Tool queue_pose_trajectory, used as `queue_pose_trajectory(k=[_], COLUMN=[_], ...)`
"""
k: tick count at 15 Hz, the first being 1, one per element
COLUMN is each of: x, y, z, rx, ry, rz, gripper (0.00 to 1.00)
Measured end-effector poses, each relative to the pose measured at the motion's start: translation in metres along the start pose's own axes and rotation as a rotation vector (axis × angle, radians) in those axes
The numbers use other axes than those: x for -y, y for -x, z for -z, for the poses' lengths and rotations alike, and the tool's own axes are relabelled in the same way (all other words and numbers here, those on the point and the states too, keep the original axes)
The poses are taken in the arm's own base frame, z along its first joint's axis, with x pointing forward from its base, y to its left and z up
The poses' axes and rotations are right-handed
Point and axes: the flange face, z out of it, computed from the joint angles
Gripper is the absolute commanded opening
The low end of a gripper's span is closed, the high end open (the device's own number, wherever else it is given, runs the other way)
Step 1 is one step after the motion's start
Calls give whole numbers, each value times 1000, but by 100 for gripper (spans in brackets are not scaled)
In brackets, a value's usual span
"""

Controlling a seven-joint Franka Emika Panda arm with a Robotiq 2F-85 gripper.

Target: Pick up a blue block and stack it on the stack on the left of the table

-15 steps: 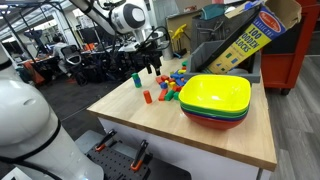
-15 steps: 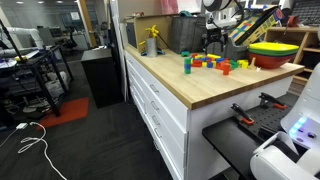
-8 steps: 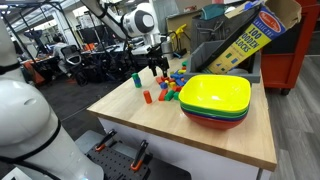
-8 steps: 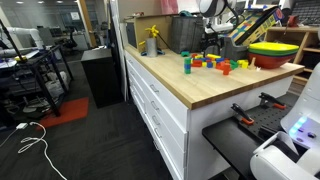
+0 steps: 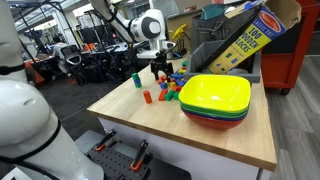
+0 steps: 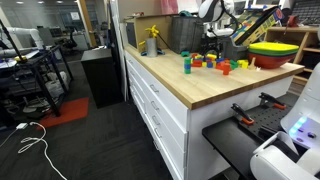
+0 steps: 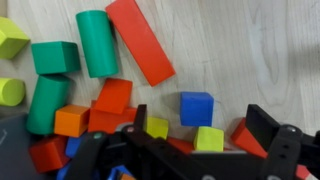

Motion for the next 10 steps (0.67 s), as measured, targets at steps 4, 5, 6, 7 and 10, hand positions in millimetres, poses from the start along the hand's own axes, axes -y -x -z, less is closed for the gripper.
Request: queue_pose_trajectory(k=[4, 5, 6, 7, 10], x=[4, 4, 4, 4, 5], y=[1, 1, 1, 1, 2], z=[-5, -5, -5, -6, -6], rx=[16, 17, 18, 19, 19], ry=[-41, -47, -50, -52, -53], rz=[-12, -16, -19, -20, -20], gripper=[68, 61, 52, 45, 21])
